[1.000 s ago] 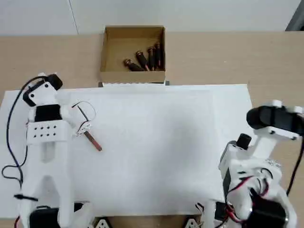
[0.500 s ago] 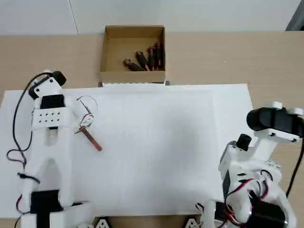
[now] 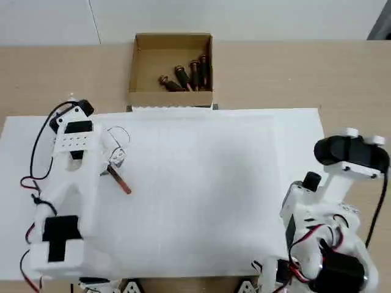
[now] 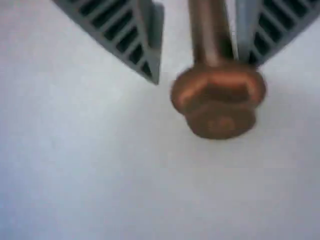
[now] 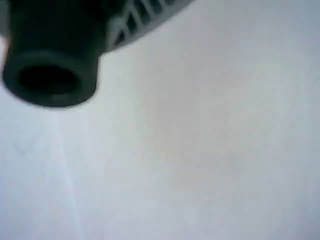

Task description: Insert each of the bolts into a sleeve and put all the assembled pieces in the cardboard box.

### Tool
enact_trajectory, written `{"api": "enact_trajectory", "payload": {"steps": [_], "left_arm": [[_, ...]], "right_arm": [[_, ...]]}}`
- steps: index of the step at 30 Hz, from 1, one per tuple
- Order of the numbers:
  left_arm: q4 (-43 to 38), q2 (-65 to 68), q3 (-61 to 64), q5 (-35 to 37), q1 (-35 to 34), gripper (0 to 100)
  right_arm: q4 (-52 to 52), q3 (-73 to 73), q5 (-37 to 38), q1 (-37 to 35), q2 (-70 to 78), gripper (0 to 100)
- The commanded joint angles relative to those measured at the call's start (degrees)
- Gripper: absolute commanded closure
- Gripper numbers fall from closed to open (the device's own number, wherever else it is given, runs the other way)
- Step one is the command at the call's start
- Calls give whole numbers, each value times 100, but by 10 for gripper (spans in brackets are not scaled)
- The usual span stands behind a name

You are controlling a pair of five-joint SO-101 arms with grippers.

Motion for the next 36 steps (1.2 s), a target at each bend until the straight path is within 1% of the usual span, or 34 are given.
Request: {"api": "enact_trajectory", "payload": {"steps": [1, 3, 5, 11, 14, 19, 21, 23, 28, 32, 36], "left_arm": [[-255, 123, -259, 53, -114, 904], [-378, 202, -286, 53, -237, 939], [-448, 229, -295, 53, -369, 995], [-316, 202, -330, 44, -360, 995], [35, 202, -664, 44, -193, 995], [1037, 62, -1789, 53, 281, 995], [1284, -255, -2167, 53, 475, 995], [1310, -695, -2378, 53, 668, 995], [1327, -1837, -2484, 9, 1081, 995], [1609, -2664, -2475, -387, 1380, 995], [1952, -3455, -2466, -677, 1512, 995]], "right_arm": [[-286, 88, 185, 31, 13, 994], [-312, 123, 185, 31, 13, 994], [-312, 123, 185, 31, 13, 994], [-312, 114, 185, 31, 13, 994], [-312, 105, 185, 31, 13, 994], [-268, -88, 185, 31, 4, 995], [-268, -273, 167, 31, 4, 995], [-303, -360, 167, 31, 4, 995], [-251, -396, 185, 31, 4, 995], [66, -492, 193, 48, -233, 995], [84, -475, 255, 31, -857, 995]]}}
